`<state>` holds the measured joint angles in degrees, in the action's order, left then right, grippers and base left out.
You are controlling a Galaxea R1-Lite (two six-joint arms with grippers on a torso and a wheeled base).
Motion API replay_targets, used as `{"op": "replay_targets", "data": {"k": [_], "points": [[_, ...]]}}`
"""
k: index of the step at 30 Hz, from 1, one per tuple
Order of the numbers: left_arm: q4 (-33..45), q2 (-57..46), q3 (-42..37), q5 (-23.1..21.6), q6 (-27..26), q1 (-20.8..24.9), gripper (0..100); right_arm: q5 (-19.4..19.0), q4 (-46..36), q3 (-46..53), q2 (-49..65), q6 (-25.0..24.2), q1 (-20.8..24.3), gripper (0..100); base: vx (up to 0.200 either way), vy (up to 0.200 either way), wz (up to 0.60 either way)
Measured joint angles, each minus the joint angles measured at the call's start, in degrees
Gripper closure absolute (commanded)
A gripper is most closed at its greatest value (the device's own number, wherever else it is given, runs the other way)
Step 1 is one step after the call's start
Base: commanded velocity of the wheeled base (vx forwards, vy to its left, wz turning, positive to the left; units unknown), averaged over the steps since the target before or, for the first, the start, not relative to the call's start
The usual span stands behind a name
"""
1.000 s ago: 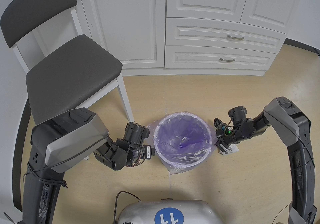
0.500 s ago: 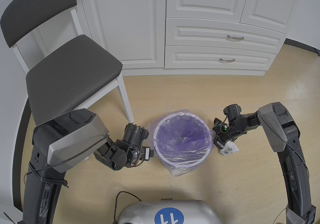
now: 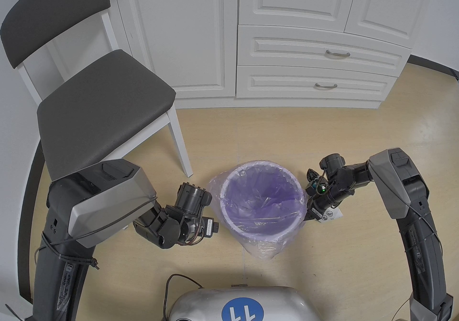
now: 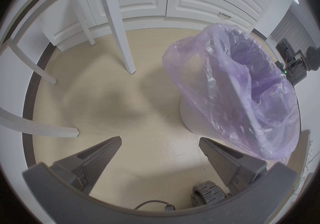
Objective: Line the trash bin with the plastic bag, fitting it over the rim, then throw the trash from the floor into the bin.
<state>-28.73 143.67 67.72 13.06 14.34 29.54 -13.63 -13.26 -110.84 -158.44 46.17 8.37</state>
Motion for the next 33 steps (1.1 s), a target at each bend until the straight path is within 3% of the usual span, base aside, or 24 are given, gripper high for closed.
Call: {"op": "replay_targets", "data": {"k": [12, 21, 27, 33], "points": [[-0.7, -3.4, -4.3, -1.0, -0.2, 0.0, 0, -3.1, -2.1, 17.4, 13.7, -1.0, -1.9, 0, 0.000, 0.000, 0.00], [-0.8, -7.3, -7.9, -1.6, -0.2, -0.1, 0, -3.2, 5.5, 34.6, 25.8, -2.3, -5.5, 0, 0.000, 0.000, 0.00], [-0.8, -10.0, -10.1, -1.9, -1.8, -0.2, 0, -3.2, 13.7, 46.6, 35.6, -7.9, -7.6, 0, 0.000, 0.000, 0.00], [-0.9, -13.5, -14.2, -2.0, -3.6, -0.7, 0, -3.1, 27.5, 57.0, 42.4, -16.6, -8.0, 0, 0.000, 0.000, 0.00]]}}
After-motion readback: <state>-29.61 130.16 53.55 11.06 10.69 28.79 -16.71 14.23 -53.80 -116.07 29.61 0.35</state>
